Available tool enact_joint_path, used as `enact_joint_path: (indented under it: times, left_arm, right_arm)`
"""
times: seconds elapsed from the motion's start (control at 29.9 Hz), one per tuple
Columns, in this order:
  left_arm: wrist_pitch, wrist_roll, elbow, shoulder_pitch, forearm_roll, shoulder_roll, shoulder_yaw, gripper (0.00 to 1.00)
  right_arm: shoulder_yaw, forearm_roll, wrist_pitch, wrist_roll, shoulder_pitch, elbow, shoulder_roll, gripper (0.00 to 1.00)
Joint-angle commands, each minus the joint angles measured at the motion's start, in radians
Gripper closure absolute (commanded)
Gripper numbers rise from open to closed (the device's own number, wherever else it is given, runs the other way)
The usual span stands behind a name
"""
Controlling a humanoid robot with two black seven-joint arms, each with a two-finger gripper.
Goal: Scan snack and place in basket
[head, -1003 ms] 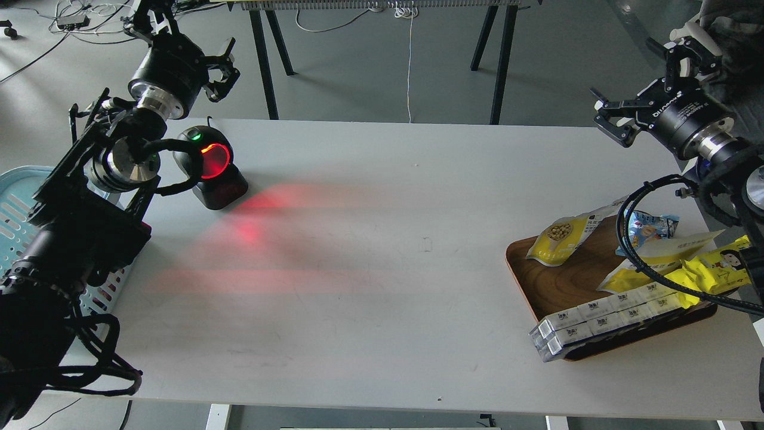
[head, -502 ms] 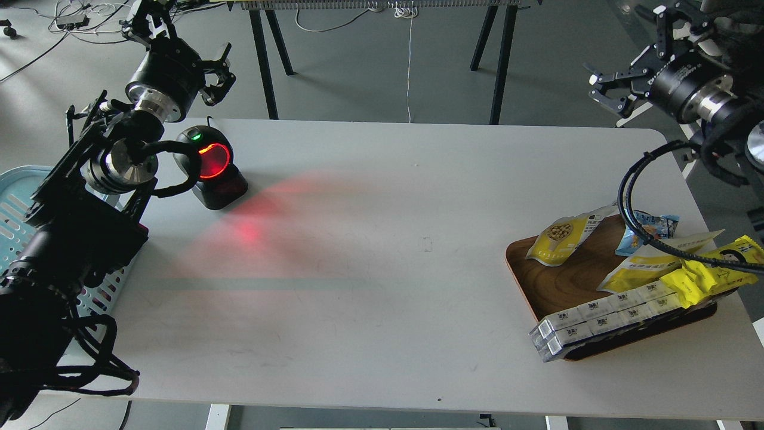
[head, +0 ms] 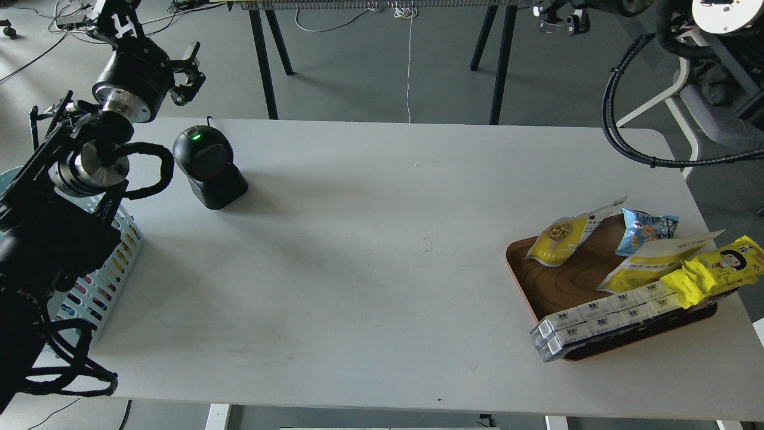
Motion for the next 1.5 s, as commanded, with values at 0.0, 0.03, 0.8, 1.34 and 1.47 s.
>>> enact_joint_path:
  times: [0.0, 0.03, 0.8, 1.34, 1.47]
  left_arm:
    - [0.0, 0.001, -0.001, 0.017, -0.002, -0.013, 0.002, 0.0]
    - [0.002, 0.006, -0.001, 0.025, -0.002, -0.018, 0.002, 0.0]
    - [-0.014, -0.002, -0.032, 0.049, -0.002, -0.009, 0.051, 0.0]
    - [-0.015, -0.002, -0.059, 0.054, -0.002, -0.003, 0.049, 0.0]
    - [-0.015, -0.002, -0.059, 0.054, -0.003, -0.003, 0.049, 0.0]
  right_arm:
    - [-0.228, -0.003, 0.0, -0.02, 0.094, 0.023, 0.026, 0.01]
    - [-0.309, -0.003, 0.0, -0.032, 0.12, 0.044, 0.026, 0.01]
    - [-1.043, 0.471, -0.362, -0.138, 0.631, 0.789, -0.24, 0.01]
    - [-1.023, 0.46, -0.364, -0.138, 0.465, 0.79, -0.267, 0.05]
    - [-1.006, 0.442, -0.37, -0.138, 0.438, 0.789, -0.269, 0.14]
